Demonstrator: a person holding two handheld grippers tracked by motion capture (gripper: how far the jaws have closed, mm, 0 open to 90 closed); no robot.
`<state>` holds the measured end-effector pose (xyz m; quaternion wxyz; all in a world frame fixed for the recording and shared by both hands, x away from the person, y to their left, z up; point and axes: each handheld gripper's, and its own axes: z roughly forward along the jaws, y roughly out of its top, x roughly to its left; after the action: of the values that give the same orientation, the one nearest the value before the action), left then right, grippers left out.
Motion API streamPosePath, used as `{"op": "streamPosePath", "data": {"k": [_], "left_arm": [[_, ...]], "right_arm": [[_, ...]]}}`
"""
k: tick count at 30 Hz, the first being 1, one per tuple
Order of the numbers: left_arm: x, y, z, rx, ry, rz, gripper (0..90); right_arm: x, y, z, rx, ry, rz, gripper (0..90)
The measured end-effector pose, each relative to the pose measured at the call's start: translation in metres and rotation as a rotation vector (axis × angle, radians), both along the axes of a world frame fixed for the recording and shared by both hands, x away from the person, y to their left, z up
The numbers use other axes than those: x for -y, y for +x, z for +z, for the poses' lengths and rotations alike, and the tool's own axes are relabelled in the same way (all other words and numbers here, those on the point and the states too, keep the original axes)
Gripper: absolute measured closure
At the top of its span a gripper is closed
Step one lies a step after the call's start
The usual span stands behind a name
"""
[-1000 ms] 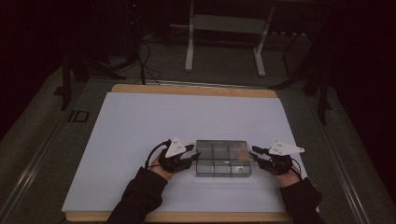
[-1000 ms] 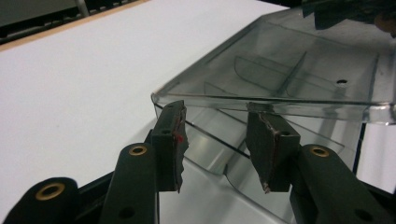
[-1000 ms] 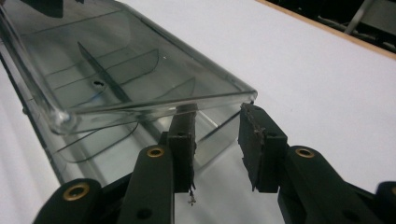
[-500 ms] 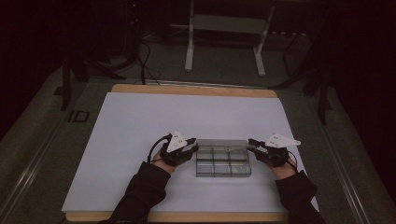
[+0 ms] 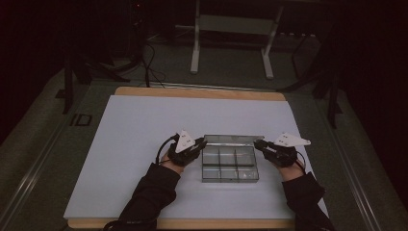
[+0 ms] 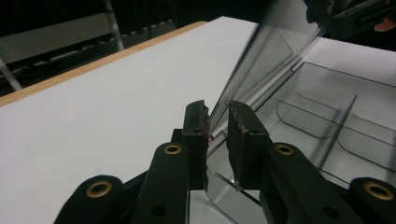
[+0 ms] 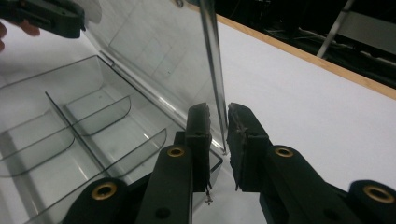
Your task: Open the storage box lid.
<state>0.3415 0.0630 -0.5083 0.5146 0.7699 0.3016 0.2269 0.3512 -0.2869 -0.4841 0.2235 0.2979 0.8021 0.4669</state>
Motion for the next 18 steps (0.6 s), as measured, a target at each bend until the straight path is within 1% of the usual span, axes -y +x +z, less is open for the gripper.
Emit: {"op": "streamPosePath", "data": {"k": [1,3,6,9,11,14,18], "left_arm": [[0.0,0.001,0.0,0.003,-0.004,0.005,79.9],[0.0,0.004,-0.001,-0.008,-0.02,0.009,80.5],[0.001,0.006,-0.001,-0.004,-0.019,0.02,81.2],[0.003,0.009,-0.003,-0.008,-0.033,0.032,81.2],[0.003,0.009,-0.003,-0.008,-0.033,0.032,81.1],[0.002,0.013,-0.004,-0.021,-0.051,0.034,81.1],[0.003,0.017,-0.005,-0.025,-0.055,0.045,81.1]], "right_arm": [[0.0,0.001,0.0,-0.002,0.006,-0.003,78.9],[-0.001,0.003,0.001,-0.003,0.007,-0.012,79.3],[-0.002,0.007,0.001,-0.005,0.014,-0.023,79.3],[-0.005,0.01,0.001,-0.012,0.021,-0.042,78.9],[-0.005,0.011,0.0,-0.009,0.02,-0.045,78.9],[-0.007,0.014,-0.001,-0.012,0.029,-0.058,78.3],[-0.009,0.016,-0.001,-0.012,0.035,-0.073,77.4]]}}
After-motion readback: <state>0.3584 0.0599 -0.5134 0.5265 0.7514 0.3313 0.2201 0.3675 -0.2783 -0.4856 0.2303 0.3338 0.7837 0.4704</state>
